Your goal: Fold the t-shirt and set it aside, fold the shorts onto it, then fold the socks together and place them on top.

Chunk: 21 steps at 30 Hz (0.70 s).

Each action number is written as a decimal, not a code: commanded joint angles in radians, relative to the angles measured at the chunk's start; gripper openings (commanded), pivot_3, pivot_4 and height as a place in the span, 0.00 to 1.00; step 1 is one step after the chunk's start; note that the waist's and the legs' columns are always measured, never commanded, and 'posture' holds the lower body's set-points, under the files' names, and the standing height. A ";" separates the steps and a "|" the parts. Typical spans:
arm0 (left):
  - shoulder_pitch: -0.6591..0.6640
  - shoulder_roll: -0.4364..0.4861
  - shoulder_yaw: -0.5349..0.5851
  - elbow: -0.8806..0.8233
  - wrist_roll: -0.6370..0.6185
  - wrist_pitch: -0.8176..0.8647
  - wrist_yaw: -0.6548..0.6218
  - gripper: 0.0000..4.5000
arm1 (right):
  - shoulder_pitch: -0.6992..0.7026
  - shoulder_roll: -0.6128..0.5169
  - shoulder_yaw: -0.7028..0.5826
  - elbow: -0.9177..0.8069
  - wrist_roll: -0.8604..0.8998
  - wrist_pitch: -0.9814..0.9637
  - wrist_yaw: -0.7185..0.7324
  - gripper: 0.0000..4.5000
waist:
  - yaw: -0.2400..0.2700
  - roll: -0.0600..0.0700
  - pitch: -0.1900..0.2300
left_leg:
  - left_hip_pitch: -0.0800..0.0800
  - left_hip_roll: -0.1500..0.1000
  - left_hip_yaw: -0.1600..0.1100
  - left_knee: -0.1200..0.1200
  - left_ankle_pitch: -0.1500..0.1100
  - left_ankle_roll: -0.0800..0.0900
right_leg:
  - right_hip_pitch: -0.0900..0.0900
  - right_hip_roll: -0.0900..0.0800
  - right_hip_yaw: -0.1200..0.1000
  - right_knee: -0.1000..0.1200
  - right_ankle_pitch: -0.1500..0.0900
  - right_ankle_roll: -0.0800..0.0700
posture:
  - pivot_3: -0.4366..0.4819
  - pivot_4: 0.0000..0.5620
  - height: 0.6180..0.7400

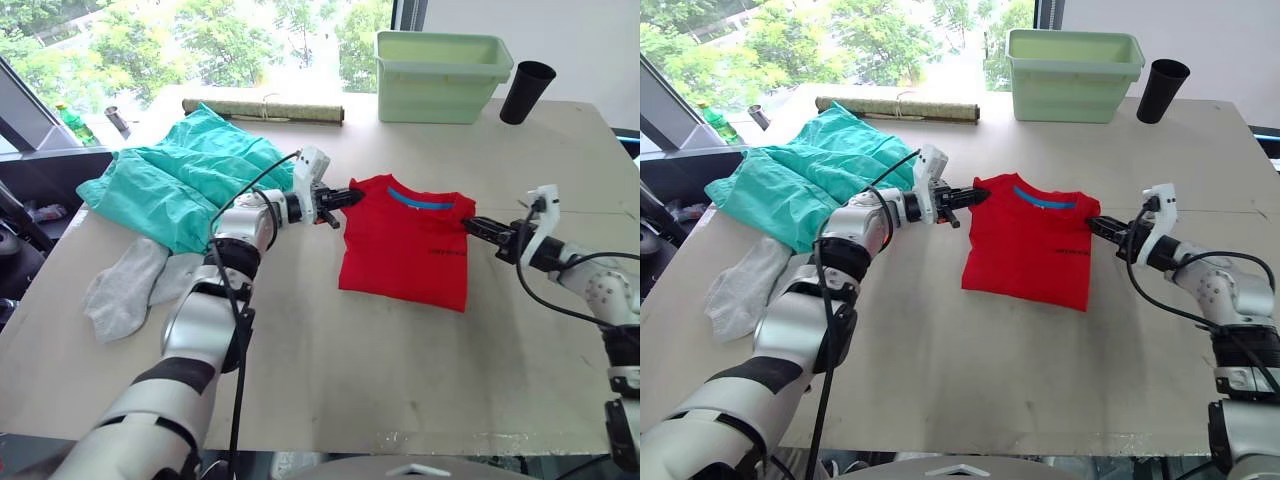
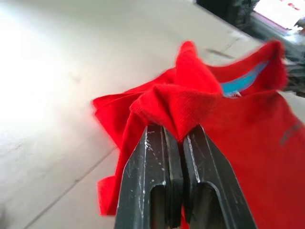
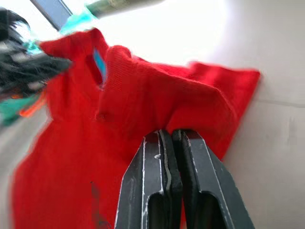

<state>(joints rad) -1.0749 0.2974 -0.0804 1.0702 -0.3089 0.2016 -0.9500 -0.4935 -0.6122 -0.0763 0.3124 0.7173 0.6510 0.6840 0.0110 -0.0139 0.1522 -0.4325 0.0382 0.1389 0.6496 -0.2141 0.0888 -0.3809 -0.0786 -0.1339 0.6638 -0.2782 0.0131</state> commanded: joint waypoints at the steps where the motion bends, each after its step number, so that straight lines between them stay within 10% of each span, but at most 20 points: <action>1: -0.055 -0.016 0.039 0.067 0.048 -0.082 0.076 0.00 | -0.054 0.020 -0.024 0.036 -0.065 -0.005 -0.059 0.01 | -0.001 0.000 0.000 | 0.000 0.000 0.000 0.001 0.000 0.000 | 0.000 0.000 0.000 0.001 0.000 0.000 | 0.48 0.27 0.97; 13: -0.122 -0.082 0.147 0.173 0.091 -0.126 0.247 0.00 | -0.183 0.128 -0.107 0.162 -0.171 -0.142 -0.139 0.01 | -0.009 0.000 0.000 | 0.001 0.000 0.000 0.002 0.000 0.000 | 0.000 -0.001 0.000 0.002 0.000 0.000 | 0.48 0.27 0.97; 21: -0.120 -0.102 0.182 0.194 0.121 -0.143 0.322 0.00 | -0.306 0.207 -0.122 0.320 -0.262 -0.308 -0.187 0.72 | -0.027 0.001 0.000 | 0.001 0.000 0.001 0.001 0.000 0.000 | 0.000 -0.001 0.000 0.003 0.000 0.000 | 0.48 0.27 0.97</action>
<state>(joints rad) -1.1736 0.1980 0.0797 1.2769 -0.1947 0.0804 -0.6468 -0.7595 -0.4116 -0.1748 0.6182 0.4738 0.3944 0.5132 -0.0163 -0.0131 0.1525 -0.4313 0.0384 0.1398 0.6509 -0.2138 0.0883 -0.3812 -0.0792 -0.1336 0.6674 -0.2780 0.0131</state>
